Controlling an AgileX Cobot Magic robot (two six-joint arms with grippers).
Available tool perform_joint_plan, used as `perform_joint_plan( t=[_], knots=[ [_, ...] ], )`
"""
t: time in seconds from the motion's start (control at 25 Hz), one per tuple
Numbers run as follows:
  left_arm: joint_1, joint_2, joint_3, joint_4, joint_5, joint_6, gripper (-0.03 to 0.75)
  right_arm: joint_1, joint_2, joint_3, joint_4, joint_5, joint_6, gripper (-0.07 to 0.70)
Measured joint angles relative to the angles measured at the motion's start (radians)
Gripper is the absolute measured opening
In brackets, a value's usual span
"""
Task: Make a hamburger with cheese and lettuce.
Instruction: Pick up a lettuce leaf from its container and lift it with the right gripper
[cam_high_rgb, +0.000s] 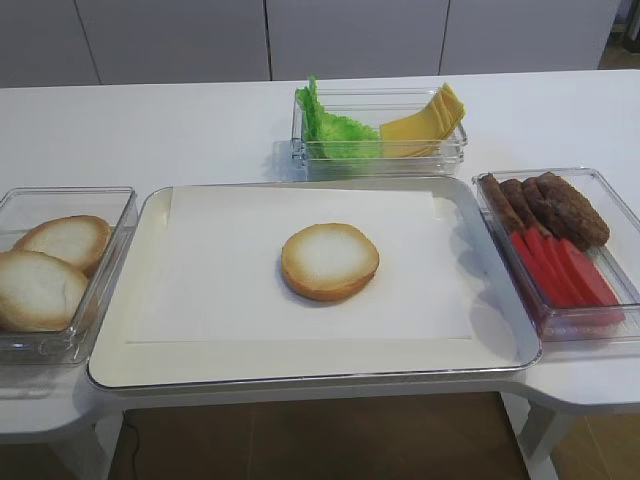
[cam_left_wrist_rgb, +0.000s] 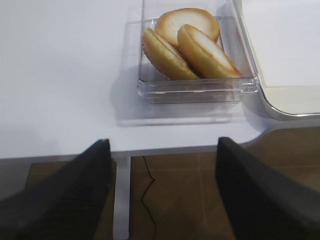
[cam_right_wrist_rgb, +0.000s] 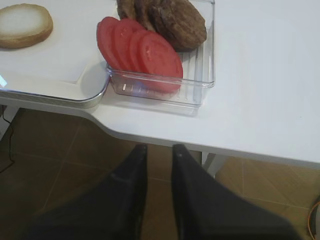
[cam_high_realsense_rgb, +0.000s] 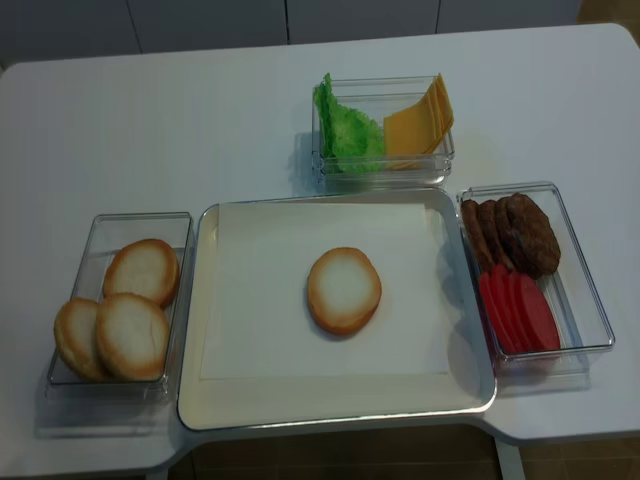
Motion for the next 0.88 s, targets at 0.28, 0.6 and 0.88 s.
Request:
perform_joint_plan(
  t=[0.28, 0.6, 0.88],
  knots=[
    [0.0, 0.0, 0.0, 0.0, 0.0, 0.0, 0.477, 0.0, 0.0, 0.0, 0.0, 0.0, 0.0, 0.135],
    [-0.004, 0.0, 0.0, 0.0, -0.002, 0.0, 0.477, 0.0, 0.0, 0.0, 0.0, 0.0, 0.0, 0.135],
    [-0.004, 0.0, 0.0, 0.0, -0.002, 0.0, 0.477, 0.0, 0.0, 0.0, 0.0, 0.0, 0.0, 0.135]
  ],
)
